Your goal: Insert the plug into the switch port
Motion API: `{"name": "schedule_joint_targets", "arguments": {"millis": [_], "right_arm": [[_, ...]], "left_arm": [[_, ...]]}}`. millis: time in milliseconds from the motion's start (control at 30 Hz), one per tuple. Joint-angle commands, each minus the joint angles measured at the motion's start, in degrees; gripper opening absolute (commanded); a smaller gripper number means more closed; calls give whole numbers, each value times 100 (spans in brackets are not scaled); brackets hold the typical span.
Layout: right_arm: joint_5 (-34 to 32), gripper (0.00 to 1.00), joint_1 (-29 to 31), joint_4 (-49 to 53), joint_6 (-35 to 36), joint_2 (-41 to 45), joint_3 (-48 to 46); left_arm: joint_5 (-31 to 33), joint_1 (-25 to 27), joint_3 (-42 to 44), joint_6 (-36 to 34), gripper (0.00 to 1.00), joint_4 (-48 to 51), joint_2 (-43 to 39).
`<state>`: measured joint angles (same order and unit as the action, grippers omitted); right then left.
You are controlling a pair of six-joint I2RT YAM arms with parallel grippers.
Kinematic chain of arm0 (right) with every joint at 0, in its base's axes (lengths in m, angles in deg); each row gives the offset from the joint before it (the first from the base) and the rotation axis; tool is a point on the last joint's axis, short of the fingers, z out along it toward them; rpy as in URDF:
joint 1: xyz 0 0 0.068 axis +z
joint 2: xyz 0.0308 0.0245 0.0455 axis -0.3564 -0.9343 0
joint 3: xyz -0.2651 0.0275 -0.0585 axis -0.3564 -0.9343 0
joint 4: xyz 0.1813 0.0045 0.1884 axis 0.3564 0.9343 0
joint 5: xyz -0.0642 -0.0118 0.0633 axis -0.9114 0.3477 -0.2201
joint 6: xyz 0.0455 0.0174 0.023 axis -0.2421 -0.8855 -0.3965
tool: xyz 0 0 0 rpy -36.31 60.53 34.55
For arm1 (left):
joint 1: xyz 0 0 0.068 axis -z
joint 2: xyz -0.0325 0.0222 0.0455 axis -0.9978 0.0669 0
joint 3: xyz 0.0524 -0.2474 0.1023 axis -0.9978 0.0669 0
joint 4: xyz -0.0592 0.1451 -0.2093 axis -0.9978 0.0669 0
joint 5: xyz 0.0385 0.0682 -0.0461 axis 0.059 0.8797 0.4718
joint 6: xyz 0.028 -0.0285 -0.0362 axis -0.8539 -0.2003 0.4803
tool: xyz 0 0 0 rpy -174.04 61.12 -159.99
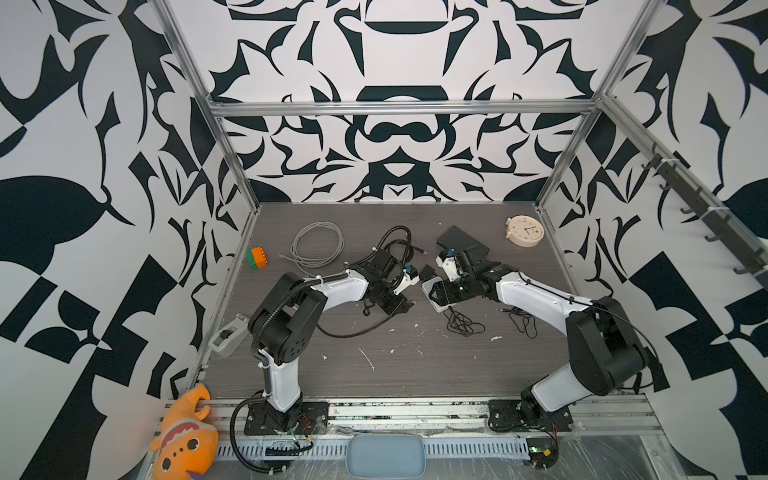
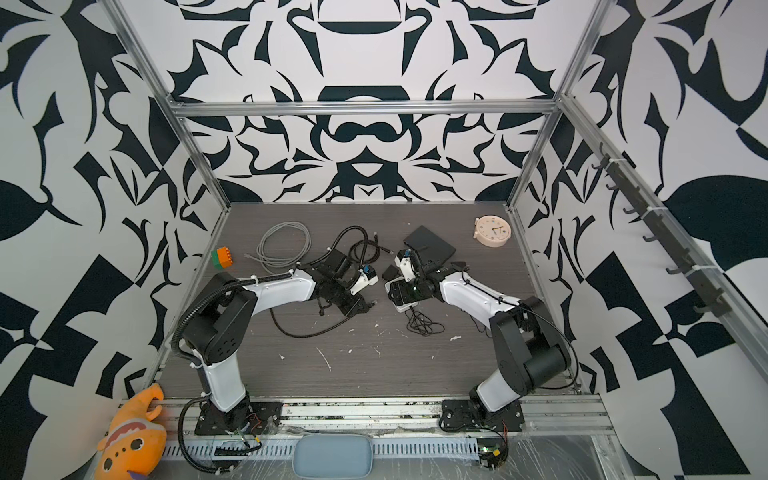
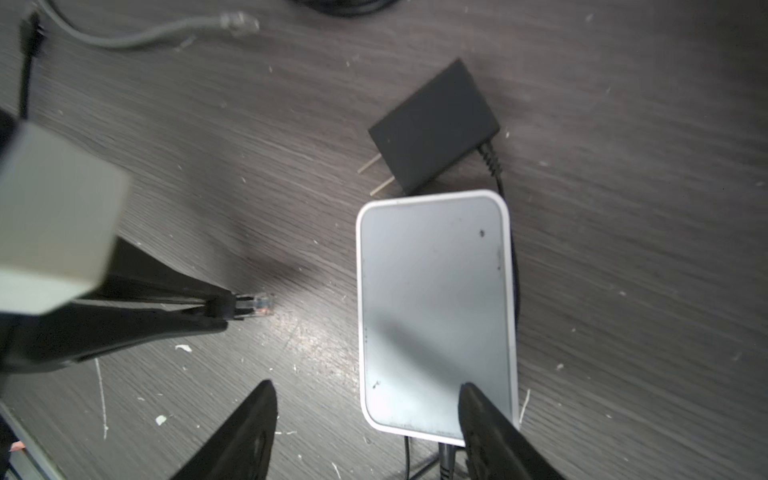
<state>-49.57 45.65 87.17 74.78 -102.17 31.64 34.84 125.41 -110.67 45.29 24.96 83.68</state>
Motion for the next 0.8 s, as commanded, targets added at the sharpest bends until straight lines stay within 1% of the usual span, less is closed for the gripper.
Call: {"name": "schedule_joint_targets", "arguments": {"millis": [0, 133, 267, 433, 600, 767], "right_arm": [[-285, 71, -166, -2, 38, 34, 22], [-459, 67, -361, -64, 61, -86, 81], [-601, 64, -428, -59, 212, -299, 171], [-354, 60, -443, -57, 302, -629, 201], [-232, 57, -446, -126, 303, -644, 87], [-158, 53, -440, 29, 370, -672, 119]], "left_arm": [[146, 173, -230, -189, 3, 305, 100], [235, 405, -638, -232, 3, 395, 397], [380, 540, -909, -155, 3, 381, 644], [510, 684, -1076, -88, 3, 436, 852], [685, 742, -1090, 35, 2, 351, 917], [787, 810, -1115, 57, 2, 241, 897]]}}
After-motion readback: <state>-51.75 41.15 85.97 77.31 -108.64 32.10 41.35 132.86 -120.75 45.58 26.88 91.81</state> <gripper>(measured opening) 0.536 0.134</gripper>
